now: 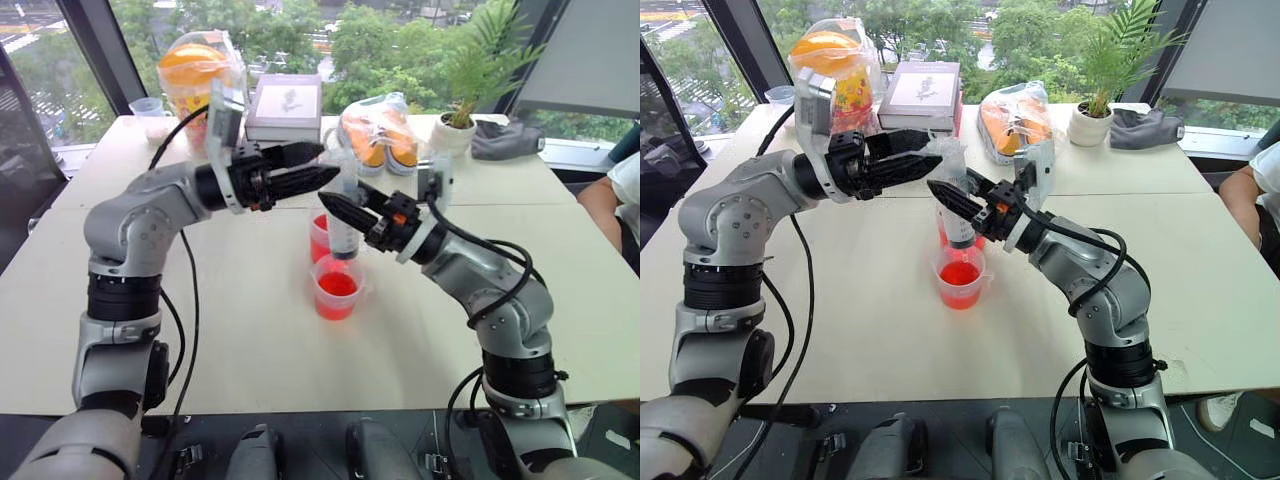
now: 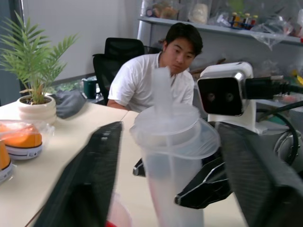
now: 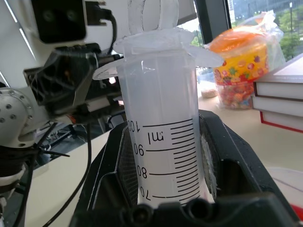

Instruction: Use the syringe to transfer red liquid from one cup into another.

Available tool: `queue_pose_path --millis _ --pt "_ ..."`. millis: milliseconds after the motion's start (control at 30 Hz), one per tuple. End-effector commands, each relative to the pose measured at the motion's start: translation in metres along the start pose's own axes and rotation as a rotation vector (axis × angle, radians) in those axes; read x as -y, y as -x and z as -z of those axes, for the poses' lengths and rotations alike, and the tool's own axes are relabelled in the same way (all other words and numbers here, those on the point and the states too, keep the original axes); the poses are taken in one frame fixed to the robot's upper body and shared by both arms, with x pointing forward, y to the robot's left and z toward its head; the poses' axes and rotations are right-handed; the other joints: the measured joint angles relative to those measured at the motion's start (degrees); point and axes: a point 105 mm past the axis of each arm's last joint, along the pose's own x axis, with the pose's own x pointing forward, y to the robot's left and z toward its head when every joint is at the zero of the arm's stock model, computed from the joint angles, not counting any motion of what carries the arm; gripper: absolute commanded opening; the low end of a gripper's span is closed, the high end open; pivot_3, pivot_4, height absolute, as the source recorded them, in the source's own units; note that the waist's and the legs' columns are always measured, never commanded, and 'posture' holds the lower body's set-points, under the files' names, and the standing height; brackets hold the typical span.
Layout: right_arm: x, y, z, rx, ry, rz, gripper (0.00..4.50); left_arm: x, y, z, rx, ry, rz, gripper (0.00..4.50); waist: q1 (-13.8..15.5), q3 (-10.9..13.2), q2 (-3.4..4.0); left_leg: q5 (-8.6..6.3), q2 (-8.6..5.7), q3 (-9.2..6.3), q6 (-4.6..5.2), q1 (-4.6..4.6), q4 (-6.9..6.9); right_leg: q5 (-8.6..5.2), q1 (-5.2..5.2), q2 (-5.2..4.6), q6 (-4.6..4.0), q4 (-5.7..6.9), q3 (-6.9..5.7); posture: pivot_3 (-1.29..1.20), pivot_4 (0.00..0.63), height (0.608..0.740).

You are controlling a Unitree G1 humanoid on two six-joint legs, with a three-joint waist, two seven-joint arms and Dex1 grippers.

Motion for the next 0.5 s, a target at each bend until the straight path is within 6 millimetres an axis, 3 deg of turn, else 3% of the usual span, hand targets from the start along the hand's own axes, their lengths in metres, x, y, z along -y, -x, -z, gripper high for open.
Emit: queue_pose_path --millis 33,267,400,500 --pt "-0.010 0.000 -0.014 0.052 0.035 -0.036 1.38 -0.011 0.018 -0.020 0.036 -0.066 -0.083 4.44 0.0 0.0 0.00 0.00 0.00 0.00 0.00 0.00 0.00 0.00 0.00 0.00 0.00 0.00 0.00 0.00 0.150 0.740" --pt "0.007 -0.001 -0.015 -0.007 0.023 0.045 1.38 -0.017 0.037 -0.015 0.006 -0.084 -0.150 4.44 0.1 0.0 0.00 0.00 -0.01 0.01 0.00 0.01 0.00 0.00 0.00 -0.03 0.00 0.00 0.00 0.00 0.150 0.740" --pt "0.027 0.000 -0.042 0.022 -0.018 0.137 1.38 -0.016 0.044 -0.005 -0.012 -0.076 -0.175 4.44 0.1 0.0 0.00 0.00 0.00 0.04 0.00 -0.02 0.01 0.00 0.00 -0.06 0.00 -0.01 0.01 0.00 0.150 0.740" --pt "0.056 0.008 -0.054 -0.070 -0.043 0.271 1.38 -0.014 0.046 0.004 -0.021 -0.067 -0.187 4.44 0.3 0.0 0.00 0.00 0.00 0.05 0.00 -0.02 0.01 0.00 0.00 -0.09 -0.01 -0.01 0.00 0.00 0.150 0.740"
